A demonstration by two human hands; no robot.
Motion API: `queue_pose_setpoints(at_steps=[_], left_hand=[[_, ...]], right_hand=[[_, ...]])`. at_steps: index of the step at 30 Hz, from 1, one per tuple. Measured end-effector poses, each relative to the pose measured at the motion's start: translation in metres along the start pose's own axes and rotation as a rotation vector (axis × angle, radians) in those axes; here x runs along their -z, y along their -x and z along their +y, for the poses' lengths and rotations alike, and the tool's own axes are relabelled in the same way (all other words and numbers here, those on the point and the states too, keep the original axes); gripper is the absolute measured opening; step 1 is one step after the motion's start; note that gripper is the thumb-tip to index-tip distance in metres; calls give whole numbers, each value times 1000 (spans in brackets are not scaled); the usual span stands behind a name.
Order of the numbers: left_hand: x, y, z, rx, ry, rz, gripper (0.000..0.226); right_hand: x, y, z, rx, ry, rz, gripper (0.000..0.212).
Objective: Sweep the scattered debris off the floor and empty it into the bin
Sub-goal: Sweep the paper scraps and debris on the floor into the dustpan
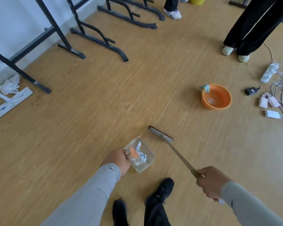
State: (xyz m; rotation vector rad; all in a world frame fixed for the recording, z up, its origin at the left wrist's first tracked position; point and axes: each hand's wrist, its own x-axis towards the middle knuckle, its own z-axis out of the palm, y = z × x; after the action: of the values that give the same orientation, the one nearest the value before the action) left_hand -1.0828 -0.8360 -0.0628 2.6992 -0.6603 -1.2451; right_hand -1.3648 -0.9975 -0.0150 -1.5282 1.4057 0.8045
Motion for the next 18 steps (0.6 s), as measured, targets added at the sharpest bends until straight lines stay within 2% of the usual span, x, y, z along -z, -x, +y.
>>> queue_pose_setpoints(at_steps=[2, 6, 13, 18], left_hand=[[-2, -2, -1, 0, 14, 3, 12], [-2, -3, -1, -13, 17, 3, 22], [-3, 1, -6, -24, 14, 19, 21], [-5, 1, -7, -34, 12, 30, 18]], right_hand=[[-1, 13, -6, 0, 65, -84, 35], [30, 43, 5, -82, -93, -177, 35], [41, 72, 15, -46, -256, -102, 35], [2, 39, 9, -101, -176, -55, 38]])
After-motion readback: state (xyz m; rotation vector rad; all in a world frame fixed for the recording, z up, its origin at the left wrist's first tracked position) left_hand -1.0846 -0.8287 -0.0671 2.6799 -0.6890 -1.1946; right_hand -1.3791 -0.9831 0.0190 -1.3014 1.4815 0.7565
